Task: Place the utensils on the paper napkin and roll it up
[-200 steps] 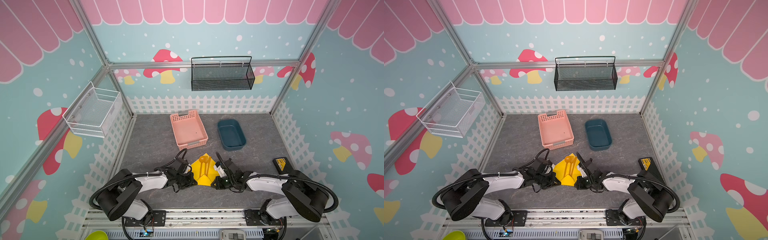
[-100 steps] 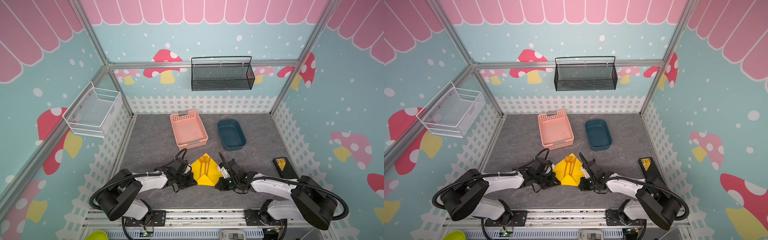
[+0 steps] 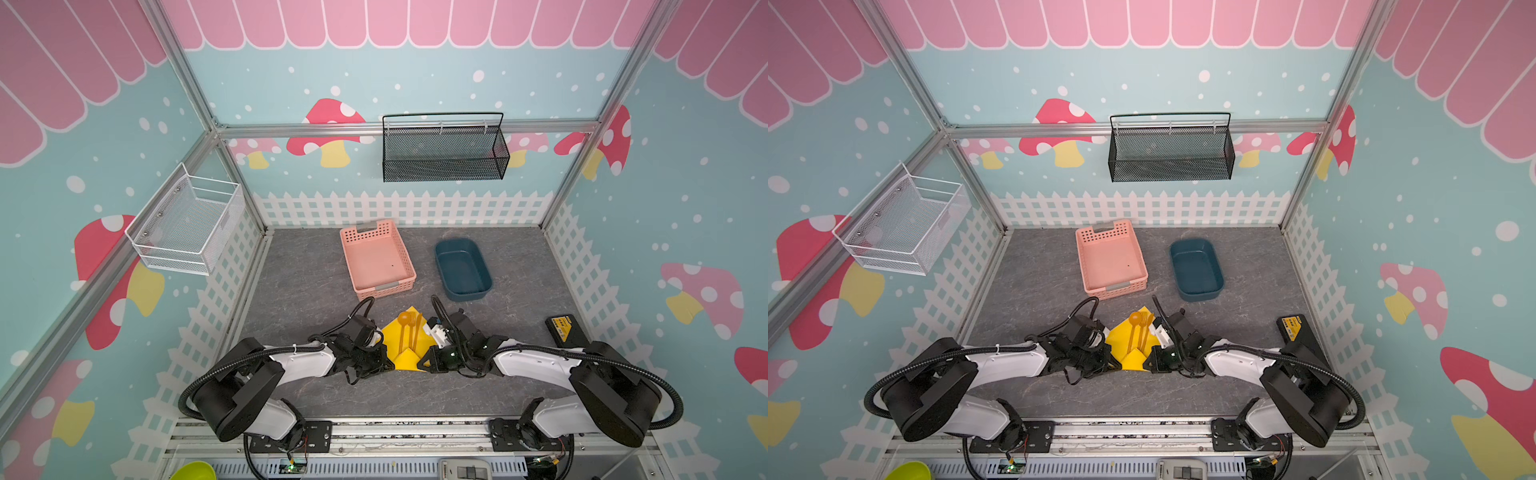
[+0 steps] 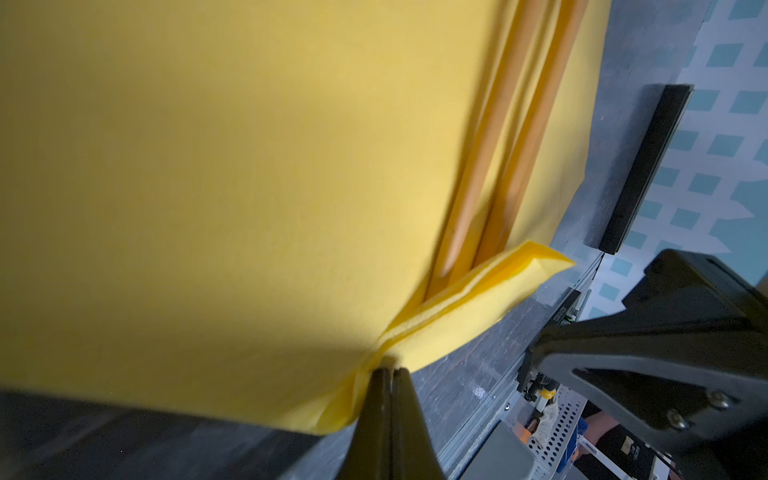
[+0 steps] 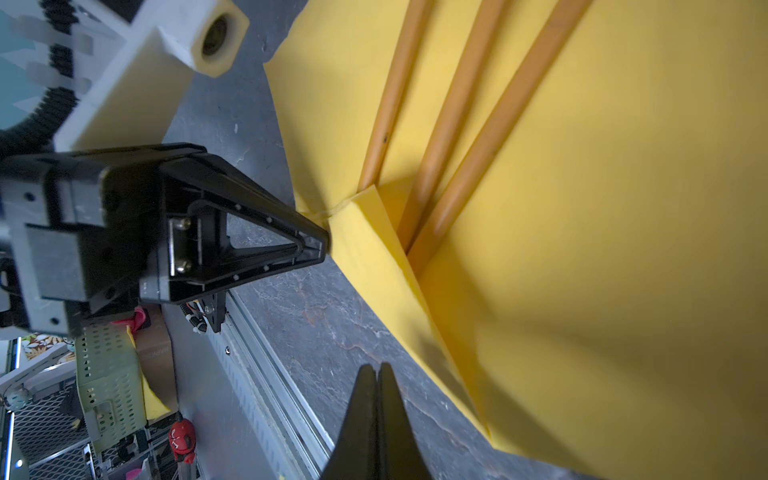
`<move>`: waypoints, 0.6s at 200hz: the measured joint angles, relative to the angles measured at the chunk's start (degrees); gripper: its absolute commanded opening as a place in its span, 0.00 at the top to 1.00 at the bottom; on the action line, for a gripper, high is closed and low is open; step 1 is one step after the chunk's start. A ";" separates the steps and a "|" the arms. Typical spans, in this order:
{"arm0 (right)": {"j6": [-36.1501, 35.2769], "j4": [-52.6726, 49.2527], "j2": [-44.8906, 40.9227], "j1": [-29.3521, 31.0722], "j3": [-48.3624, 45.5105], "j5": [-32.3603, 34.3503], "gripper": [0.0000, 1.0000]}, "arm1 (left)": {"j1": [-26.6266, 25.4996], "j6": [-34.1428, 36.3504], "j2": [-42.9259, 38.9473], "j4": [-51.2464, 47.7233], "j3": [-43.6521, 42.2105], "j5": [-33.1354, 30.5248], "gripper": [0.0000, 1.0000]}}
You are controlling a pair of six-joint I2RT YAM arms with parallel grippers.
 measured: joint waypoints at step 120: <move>-0.35 2.38 4.26 -0.81 -0.87 0.48 1.00 | 0.11 2.03 -3.80 -9.20 2.67 -2.71 0.96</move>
